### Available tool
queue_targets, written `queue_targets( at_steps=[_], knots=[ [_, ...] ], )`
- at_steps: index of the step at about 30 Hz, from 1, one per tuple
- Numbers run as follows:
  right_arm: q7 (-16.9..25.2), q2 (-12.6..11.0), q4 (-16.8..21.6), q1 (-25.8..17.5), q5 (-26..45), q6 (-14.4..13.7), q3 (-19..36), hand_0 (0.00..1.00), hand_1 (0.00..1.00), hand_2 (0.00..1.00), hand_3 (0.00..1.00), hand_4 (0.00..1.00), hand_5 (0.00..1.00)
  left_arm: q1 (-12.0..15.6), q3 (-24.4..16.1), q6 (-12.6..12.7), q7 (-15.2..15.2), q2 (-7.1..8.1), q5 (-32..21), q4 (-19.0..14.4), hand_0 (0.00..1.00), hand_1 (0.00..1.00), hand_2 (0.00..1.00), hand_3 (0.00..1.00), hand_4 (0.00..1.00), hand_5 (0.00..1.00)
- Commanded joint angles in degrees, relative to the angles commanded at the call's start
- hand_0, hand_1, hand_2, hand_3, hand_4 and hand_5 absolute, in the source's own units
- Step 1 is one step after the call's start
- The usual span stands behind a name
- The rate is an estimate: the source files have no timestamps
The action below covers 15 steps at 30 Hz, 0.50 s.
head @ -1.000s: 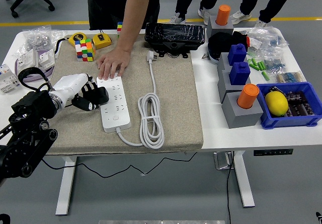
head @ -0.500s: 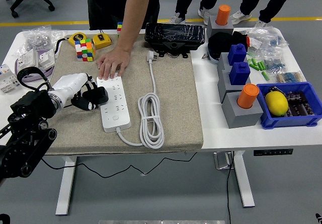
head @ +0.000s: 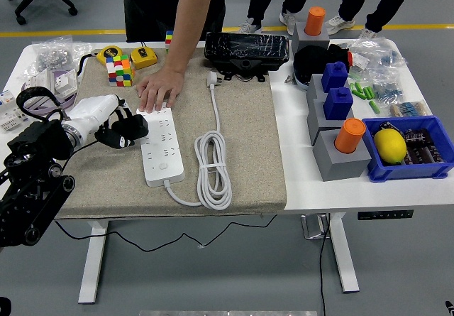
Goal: Pick up the plug,place it near the board,insert it into the board,press the button
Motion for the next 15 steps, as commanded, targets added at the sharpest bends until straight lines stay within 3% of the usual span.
queue_targets(
  at_steps=[4, 15],
  knots=[
    [0.0, 0.0, 0.0, 0.1, 0.0, 0.0, 0.0, 0.832, 0.729, 0.717, 0.762, 0.998, 0.998, -0.4, -1.3, -0.1, 0.2, 0.32, 0.9, -0.3, 0.239, 0.201, 0.251, 0.359, 0.775, 0.113],
    [0.0, -0.1, 0.0, 0.2, 0.2, 0.0, 0.0, 0.832, 0.730, 0.716, 0.762, 0.998, 0.998, -1.9, -6.3, 1.8, -0.7, 0.96, 2.6, 8.4, 0.236, 0.188, 0.242, 0.369, 0.782, 0.129]
  ],
)
